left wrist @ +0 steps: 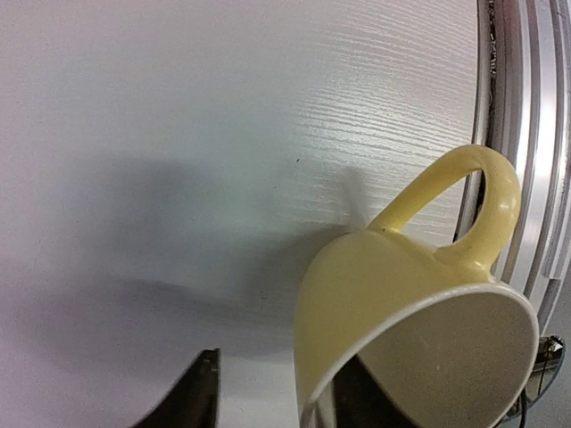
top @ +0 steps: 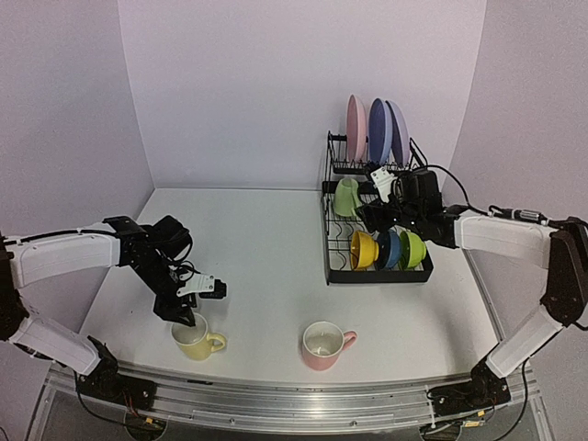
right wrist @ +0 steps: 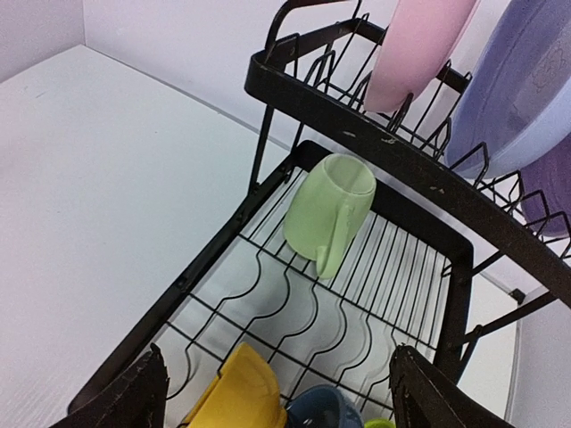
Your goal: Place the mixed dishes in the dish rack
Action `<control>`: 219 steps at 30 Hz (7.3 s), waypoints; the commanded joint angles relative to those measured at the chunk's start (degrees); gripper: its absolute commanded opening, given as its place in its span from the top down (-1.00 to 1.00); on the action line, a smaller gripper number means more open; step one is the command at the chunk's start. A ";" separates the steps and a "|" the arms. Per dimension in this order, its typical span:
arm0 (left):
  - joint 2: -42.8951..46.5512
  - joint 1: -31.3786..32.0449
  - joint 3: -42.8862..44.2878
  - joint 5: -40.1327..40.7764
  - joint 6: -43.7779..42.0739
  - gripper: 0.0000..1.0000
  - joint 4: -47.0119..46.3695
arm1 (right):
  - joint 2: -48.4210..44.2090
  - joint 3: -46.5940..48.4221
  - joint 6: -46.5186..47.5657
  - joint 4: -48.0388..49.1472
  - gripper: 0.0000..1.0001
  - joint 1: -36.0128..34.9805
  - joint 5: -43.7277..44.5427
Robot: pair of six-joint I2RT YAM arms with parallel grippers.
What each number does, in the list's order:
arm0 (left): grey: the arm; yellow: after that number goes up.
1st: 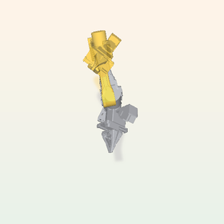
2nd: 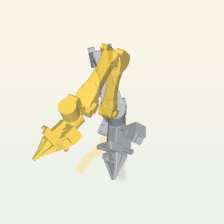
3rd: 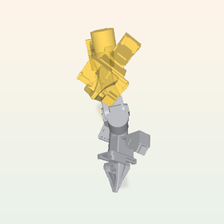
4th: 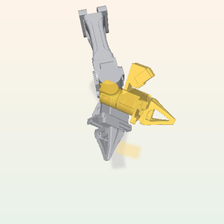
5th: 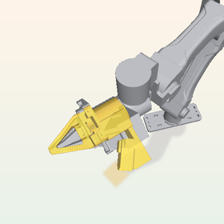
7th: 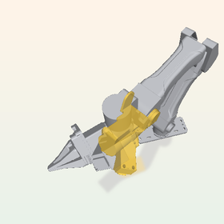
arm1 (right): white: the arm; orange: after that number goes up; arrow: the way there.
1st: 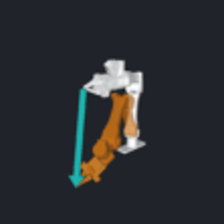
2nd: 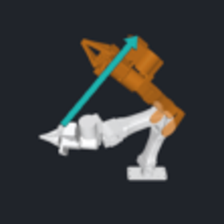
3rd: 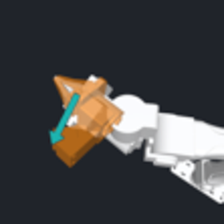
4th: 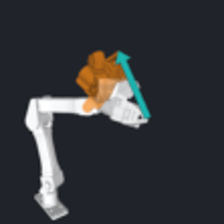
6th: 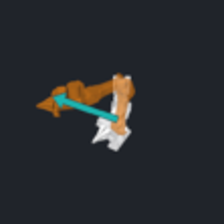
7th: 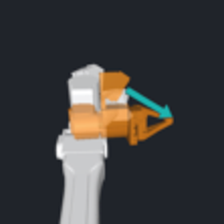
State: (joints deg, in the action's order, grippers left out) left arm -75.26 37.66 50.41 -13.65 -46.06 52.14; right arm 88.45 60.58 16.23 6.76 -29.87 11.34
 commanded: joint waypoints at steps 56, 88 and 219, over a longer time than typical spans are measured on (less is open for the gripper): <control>4.56 2.50 6.27 -6.21 -50.48 1.00 -105.05 | 15.12 39.53 -72.99 6.25 0.48 -15.27 -48.92; 15.19 2.41 2.61 -6.68 -53.76 -0.80 -58.30 | -1.05 23.08 -35.40 -19.66 1.00 -15.33 -2.42; 15.92 2.43 3.15 -1.20 -49.52 -0.81 -57.70 | 22.15 8.27 -3.58 11.20 1.00 12.71 18.37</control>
State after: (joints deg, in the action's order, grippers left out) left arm -60.71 40.07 51.72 -14.91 -96.10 -5.78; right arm 111.66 70.28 8.86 16.01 -19.07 28.07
